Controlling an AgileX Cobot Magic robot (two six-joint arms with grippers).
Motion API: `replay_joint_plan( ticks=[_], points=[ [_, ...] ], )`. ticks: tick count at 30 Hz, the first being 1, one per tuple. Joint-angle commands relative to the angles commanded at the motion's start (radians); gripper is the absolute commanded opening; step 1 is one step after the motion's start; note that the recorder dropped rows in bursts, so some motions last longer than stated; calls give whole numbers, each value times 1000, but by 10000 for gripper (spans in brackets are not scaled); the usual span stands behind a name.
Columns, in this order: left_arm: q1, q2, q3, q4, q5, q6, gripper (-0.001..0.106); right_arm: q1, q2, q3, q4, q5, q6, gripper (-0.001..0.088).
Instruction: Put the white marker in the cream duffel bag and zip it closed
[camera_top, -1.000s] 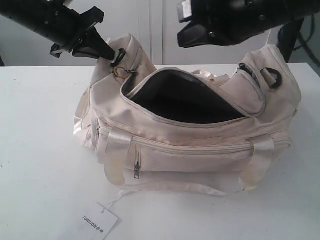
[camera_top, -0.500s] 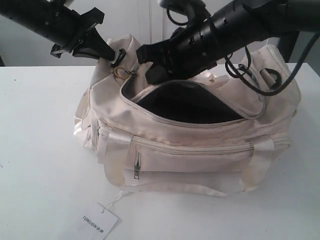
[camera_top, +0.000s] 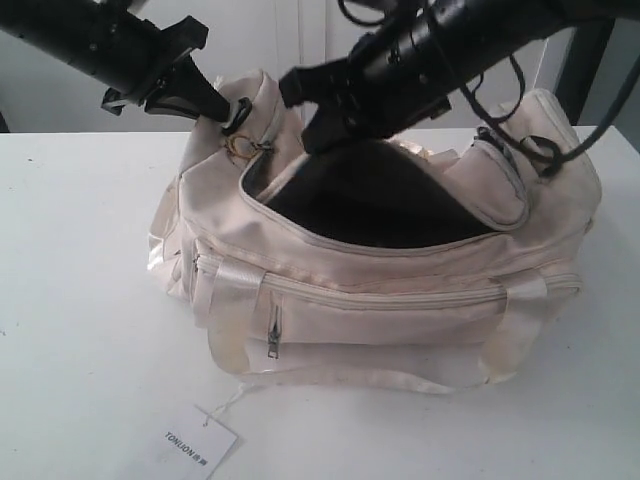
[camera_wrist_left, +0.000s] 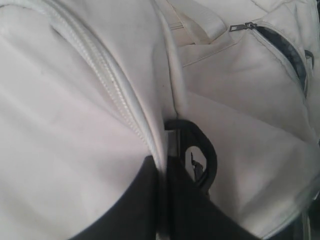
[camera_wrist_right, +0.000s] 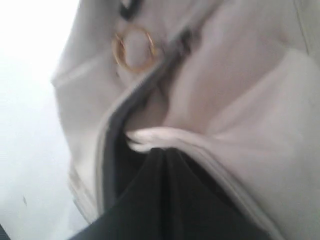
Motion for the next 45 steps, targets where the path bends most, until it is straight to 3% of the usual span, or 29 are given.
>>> replay_joint_plan(
  ticks=[5, 8, 15, 18, 30, 40, 43, 45],
  points=[
    [0, 0, 0, -25, 16, 0, 0, 104, 22, -14, -31, -189, -15, 0],
    [0, 0, 0, -48, 17, 0, 0, 129, 49, -14, -51, -228, -15, 17],
    [0, 0, 0, -48, 34, 3, 0, 131, 105, -14, -57, -296, 57, 252],
    [0, 0, 0, -48, 34, 3, 0, 131, 121, -14, -57, -292, 85, 302],
    [0, 0, 0, -48, 34, 3, 0, 131, 178, -14, -53, -282, 187, 304],
    [0, 0, 0, -48, 34, 4, 0, 131, 187, -14, -34, -271, 186, 302],
    [0, 0, 0, -48, 34, 4, 0, 131, 187, -14, -36, -260, 186, 243],
    [0, 0, 0, -48, 34, 4, 0, 131, 187, -14, -36, -252, 186, 136]
  ],
)
